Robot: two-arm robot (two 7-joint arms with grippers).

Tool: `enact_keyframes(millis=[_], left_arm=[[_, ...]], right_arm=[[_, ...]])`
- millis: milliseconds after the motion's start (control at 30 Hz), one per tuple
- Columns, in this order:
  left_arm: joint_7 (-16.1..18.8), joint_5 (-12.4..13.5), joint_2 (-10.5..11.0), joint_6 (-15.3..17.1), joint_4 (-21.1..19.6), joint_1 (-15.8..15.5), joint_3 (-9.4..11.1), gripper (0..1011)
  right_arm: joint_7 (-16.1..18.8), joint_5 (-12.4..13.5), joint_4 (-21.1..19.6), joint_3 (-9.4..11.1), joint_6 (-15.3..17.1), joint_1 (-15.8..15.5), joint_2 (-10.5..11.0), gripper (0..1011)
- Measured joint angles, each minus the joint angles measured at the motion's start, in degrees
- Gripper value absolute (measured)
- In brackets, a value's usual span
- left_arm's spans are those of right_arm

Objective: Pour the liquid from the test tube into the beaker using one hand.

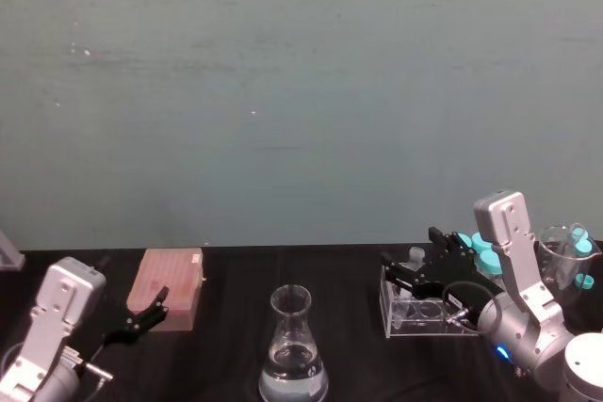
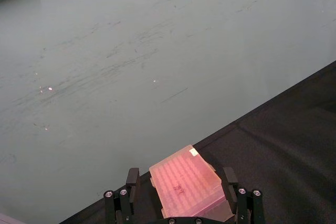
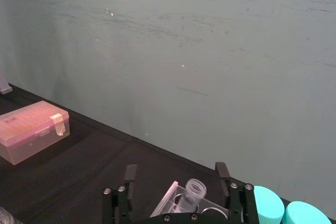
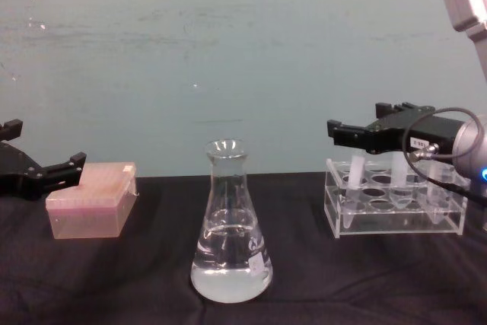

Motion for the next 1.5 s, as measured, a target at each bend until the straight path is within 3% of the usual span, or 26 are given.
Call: enact_keyframes(millis=[133,1500], left_arm=[[0.0,0.0,0.0,0.0,0.0,0.0,0.0,1000],[0.0,0.0,0.0,0.0,0.0,0.0,0.0,1000]], right_arm=[[0.0,0.0,0.0,0.0,0.0,0.0,0.0,1003],[0.0,0.0,0.0,0.0,0.0,0.0,0.0,1000]])
